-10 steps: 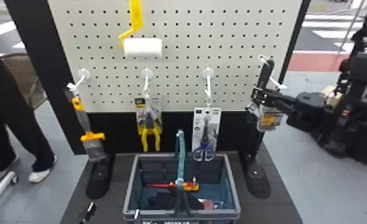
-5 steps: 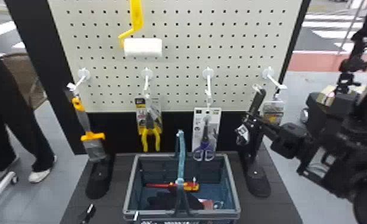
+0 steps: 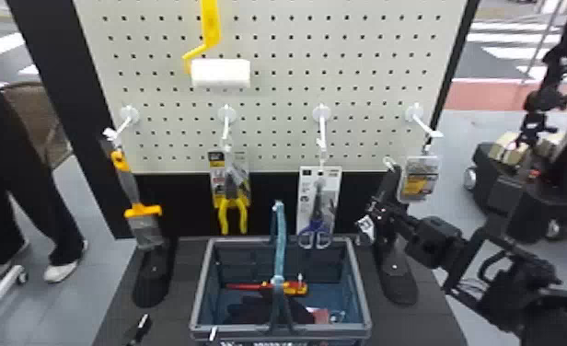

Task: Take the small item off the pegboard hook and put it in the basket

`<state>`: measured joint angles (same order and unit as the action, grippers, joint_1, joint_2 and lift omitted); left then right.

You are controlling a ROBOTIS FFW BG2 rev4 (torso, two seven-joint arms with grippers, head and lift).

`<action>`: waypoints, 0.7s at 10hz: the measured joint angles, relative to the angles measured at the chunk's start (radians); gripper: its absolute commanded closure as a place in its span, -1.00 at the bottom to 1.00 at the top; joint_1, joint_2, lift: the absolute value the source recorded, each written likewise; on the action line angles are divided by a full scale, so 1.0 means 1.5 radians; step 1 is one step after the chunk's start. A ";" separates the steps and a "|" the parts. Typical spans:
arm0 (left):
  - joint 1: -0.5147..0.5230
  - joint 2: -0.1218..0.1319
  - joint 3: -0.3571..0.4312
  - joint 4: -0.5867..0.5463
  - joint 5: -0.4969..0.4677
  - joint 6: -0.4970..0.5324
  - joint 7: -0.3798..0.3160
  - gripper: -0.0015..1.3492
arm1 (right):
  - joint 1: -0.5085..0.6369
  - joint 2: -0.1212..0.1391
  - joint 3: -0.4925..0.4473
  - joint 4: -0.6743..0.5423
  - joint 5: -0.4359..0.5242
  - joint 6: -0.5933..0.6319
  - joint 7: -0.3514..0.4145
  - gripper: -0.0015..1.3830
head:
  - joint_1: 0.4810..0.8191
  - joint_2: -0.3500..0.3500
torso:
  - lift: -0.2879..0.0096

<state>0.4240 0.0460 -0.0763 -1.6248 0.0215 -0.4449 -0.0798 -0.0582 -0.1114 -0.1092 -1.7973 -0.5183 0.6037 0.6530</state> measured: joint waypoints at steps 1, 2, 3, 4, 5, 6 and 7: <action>-0.001 -0.001 -0.001 0.002 0.000 0.000 0.000 -0.92 | 0.001 0.001 0.006 0.014 -0.001 -0.006 0.000 0.79 | -0.60 0.00 | 0.26; -0.002 -0.002 -0.001 0.002 0.000 0.000 -0.001 -0.92 | 0.002 0.002 0.011 0.027 -0.002 -0.009 0.000 0.79 | -0.60 0.00 | 0.26; -0.003 -0.002 -0.001 0.003 0.000 0.000 -0.003 -0.92 | 0.002 0.003 0.016 0.039 -0.004 -0.012 0.000 0.79 | -0.60 0.00 | 0.26; -0.004 -0.004 -0.001 0.005 0.000 0.000 -0.005 -0.92 | 0.002 0.004 0.021 0.051 -0.005 -0.015 0.000 0.79 | -0.60 0.00 | 0.26; -0.006 -0.006 -0.001 0.008 0.000 0.000 -0.007 -0.92 | 0.001 0.005 0.027 0.064 -0.008 -0.020 0.000 0.79 | -0.60 0.00 | 0.26; -0.008 -0.007 -0.001 0.011 -0.001 0.000 -0.010 -0.92 | -0.001 0.007 0.037 0.078 -0.012 -0.025 0.000 0.79 | -0.60 0.00 | 0.26; -0.011 -0.007 -0.003 0.014 -0.002 0.000 -0.012 -0.92 | -0.002 0.009 0.045 0.089 -0.017 -0.028 0.000 0.79 | -0.60 0.00 | 0.26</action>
<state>0.4076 0.0355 -0.0806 -1.6037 0.0190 -0.4449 -0.0978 -0.0611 -0.0984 -0.0412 -1.6645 -0.5439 0.5613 0.6532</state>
